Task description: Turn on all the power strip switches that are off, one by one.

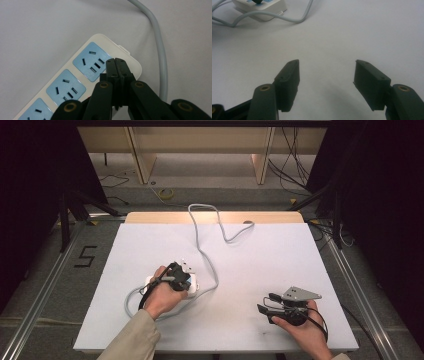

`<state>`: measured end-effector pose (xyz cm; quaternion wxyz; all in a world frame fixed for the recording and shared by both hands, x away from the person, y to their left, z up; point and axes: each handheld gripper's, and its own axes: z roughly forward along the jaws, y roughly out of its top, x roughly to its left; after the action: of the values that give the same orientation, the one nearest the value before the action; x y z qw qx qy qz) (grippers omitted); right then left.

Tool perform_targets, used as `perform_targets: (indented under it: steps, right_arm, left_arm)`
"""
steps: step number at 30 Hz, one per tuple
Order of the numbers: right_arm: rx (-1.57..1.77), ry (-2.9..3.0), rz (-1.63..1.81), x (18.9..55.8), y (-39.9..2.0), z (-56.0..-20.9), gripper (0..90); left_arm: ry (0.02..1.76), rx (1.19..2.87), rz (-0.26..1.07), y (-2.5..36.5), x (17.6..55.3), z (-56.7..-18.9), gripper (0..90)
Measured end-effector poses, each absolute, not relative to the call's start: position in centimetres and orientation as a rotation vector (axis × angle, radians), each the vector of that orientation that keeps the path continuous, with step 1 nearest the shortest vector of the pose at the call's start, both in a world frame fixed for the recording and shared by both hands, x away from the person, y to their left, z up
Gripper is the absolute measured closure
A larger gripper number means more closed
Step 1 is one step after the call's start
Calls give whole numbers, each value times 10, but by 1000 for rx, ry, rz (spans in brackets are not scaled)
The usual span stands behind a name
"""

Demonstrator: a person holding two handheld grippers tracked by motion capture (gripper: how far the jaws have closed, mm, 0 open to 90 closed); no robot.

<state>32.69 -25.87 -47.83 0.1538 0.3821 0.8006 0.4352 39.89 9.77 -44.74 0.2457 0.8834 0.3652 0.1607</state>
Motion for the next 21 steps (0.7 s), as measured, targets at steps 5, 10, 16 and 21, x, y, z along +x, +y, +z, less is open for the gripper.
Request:
perform_targets:
  steps: [5,10,16,21]
  right_arm:
    - [1095,2295,1248,327,-259,-478,381]
    - [1093,2296,1245,327,-259,-478,381]
    - [1092,2296,1245,326,-259,-478,381]
    - [1096,2292,1246,326,-259,-478,381]
  left_arm:
    - [994,2414,436,98,399,-448,900]
    - [989,2414,438,98,399,-448,900]
    - [988,2424,449,96,399,-448,900]
    - [990,2419,442,97,399,-448,900]
